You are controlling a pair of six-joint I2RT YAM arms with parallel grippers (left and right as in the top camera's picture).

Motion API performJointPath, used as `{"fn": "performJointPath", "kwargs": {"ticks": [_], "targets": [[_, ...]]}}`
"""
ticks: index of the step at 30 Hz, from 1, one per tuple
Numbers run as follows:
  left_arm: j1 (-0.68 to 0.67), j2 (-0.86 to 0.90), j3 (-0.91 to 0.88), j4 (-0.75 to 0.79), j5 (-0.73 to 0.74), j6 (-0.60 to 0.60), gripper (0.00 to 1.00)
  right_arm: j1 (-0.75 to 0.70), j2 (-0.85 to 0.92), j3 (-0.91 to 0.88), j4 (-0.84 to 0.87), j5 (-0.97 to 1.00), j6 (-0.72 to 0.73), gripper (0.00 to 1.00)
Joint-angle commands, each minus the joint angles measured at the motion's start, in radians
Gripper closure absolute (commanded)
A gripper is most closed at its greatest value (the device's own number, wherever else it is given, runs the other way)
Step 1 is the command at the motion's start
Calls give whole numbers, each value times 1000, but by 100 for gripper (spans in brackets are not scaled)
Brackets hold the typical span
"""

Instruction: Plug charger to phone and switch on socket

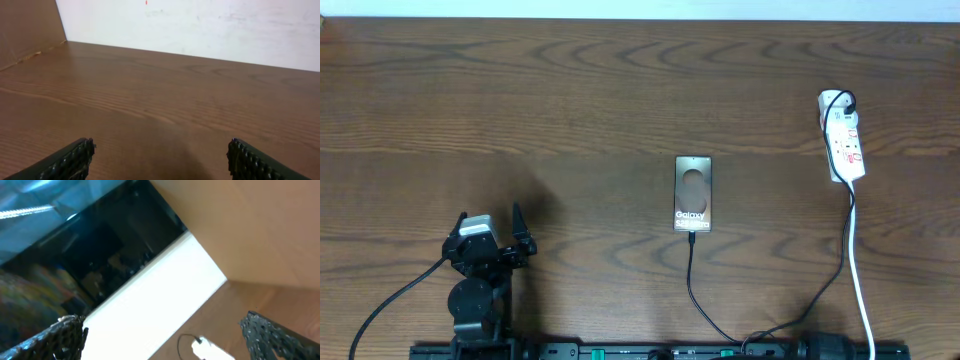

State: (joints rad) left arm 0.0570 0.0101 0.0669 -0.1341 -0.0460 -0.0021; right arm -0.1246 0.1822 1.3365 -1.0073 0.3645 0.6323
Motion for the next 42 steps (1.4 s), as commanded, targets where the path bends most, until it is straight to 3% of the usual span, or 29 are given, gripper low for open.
{"fn": "performJointPath", "kwargs": {"ticks": [1,9,17,27,31,42], "targets": [[-2,-6,-26,-15,9,9,13,5,-6,-104,25,11,79,1],[-2,-6,-26,-15,9,9,13,5,-6,-375,84,-2,79,1],[-2,-6,-26,-15,9,9,13,5,-6,-777,412,-174,82,1],[-2,-4,-26,-15,9,9,13,5,-6,-1129,585,-190,340,1],[-2,-4,-26,-15,9,9,13,5,-6,-1231,650,-215,340,1],[-2,-4,-26,-15,9,9,13,5,10,-1234,671,-199,306,1]]}}
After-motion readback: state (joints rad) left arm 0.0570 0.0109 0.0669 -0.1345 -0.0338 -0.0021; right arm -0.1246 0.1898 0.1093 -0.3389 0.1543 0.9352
